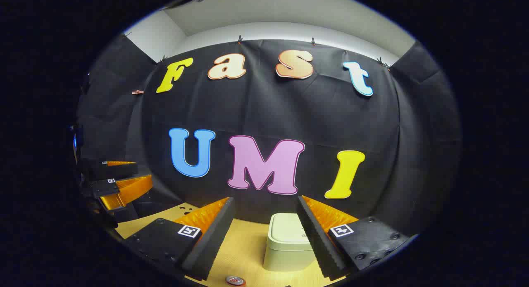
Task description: Press the lid of the desktop garbage bin to open it, pick up the crumpled paper on the desktop and throw it into the bin, then pick up the pop can on the desktop and drop it into the bin, and finally close the garbage bin lid.
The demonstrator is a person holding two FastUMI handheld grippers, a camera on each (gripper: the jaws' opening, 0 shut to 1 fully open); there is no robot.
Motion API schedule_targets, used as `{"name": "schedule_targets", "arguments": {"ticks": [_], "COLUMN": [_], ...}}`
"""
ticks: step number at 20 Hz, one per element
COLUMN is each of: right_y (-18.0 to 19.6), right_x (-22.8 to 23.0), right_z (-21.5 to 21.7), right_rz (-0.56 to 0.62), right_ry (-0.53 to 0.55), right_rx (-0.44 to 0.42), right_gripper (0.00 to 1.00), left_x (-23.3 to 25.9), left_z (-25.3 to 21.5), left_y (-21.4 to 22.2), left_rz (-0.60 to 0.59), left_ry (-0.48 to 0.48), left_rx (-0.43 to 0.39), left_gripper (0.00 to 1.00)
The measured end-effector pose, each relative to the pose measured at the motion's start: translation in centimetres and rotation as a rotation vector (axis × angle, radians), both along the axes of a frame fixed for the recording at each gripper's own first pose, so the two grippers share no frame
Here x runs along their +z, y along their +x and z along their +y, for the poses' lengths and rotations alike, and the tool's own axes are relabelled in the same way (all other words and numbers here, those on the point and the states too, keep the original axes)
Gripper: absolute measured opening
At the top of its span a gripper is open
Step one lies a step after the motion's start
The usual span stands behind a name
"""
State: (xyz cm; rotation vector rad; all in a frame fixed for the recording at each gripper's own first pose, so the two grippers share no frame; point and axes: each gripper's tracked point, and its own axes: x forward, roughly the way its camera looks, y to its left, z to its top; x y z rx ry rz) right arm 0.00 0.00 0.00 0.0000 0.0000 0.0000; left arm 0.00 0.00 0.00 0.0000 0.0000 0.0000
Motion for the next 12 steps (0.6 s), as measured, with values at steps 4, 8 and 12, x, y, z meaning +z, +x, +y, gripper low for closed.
{"name": "schedule_targets", "arguments": {"ticks": [4, 8, 12], "right_y": [0.2, 0.6, 1.0], "right_x": [-0.3, -0.5, -0.5], "right_z": [-0.8, -1.1, -1.4], "right_rz": [0.013, 0.026, 0.027], "right_ry": [-0.003, -0.008, -0.005], "right_rx": [-0.012, -0.014, -0.007], "right_gripper": [0.97, 0.97, 0.97], "left_x": [-0.4, -0.3, -0.2], "left_z": [-0.1, -0.3, -0.3], "left_y": [0.6, 1.1, 1.5], "left_rz": [0.025, 0.039, 0.046], "left_ry": [-0.008, -0.012, -0.012], "left_rx": [0.011, 0.017, 0.03], "left_gripper": [0.9, 0.9, 0.9]}}
